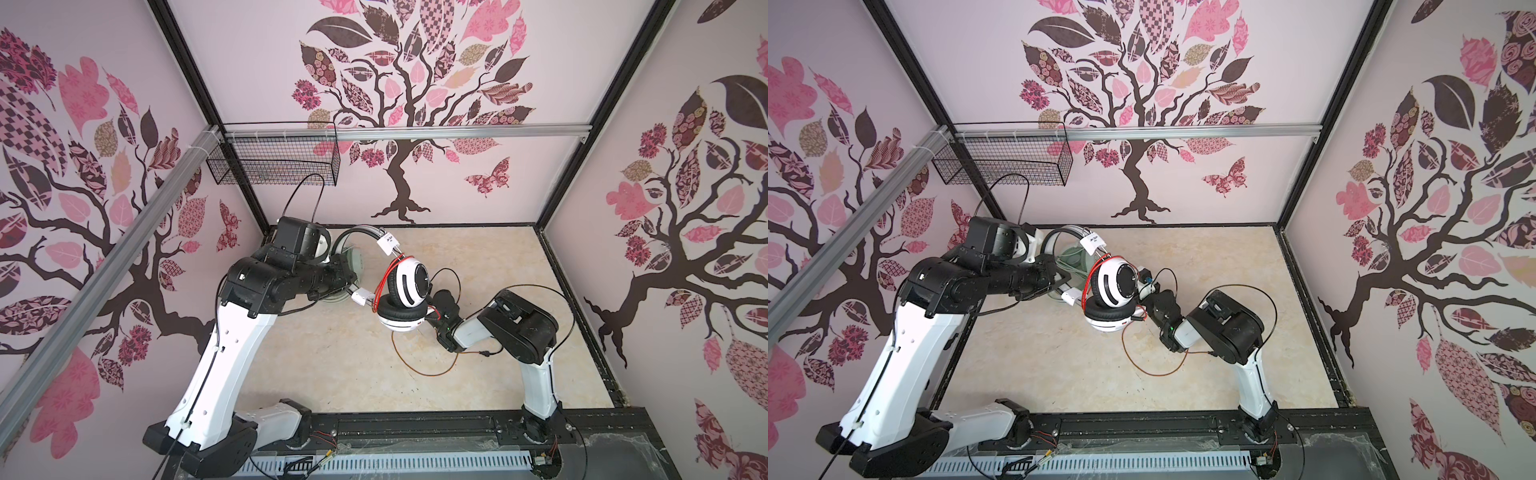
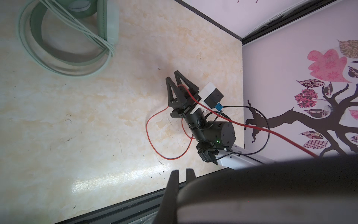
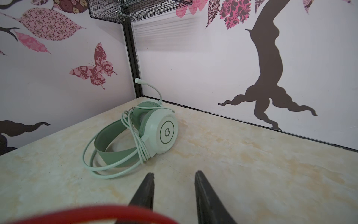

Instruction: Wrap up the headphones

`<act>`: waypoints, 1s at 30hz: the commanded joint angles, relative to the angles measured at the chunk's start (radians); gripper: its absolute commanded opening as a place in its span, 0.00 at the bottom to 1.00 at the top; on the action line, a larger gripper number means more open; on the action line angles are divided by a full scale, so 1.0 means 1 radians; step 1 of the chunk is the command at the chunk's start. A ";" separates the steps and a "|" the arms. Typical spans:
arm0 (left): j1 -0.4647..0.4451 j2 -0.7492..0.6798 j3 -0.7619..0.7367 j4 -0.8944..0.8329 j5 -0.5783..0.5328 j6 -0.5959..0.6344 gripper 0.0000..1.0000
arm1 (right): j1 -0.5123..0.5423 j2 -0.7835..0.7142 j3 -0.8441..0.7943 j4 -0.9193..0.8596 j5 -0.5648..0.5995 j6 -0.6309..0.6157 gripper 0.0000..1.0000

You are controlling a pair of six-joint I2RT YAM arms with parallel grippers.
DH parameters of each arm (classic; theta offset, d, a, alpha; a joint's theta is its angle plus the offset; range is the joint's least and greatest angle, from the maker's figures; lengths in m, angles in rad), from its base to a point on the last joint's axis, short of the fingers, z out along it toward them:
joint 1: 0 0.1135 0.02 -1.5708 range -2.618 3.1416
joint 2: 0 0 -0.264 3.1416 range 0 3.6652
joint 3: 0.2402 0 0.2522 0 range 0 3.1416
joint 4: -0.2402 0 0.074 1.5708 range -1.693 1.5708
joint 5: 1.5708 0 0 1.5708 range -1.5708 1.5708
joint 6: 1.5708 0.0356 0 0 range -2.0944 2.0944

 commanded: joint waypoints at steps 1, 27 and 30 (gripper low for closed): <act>0.020 0.002 0.066 0.026 0.046 0.004 0.00 | 0.007 0.022 -0.002 0.048 -0.036 0.054 0.13; 0.181 -0.046 0.074 0.105 0.313 -0.106 0.00 | -0.047 -0.032 0.041 -0.706 -0.354 0.638 0.00; 0.182 -0.045 0.061 0.105 0.301 -0.097 0.00 | -0.039 -0.057 0.038 -0.714 -0.387 0.620 0.00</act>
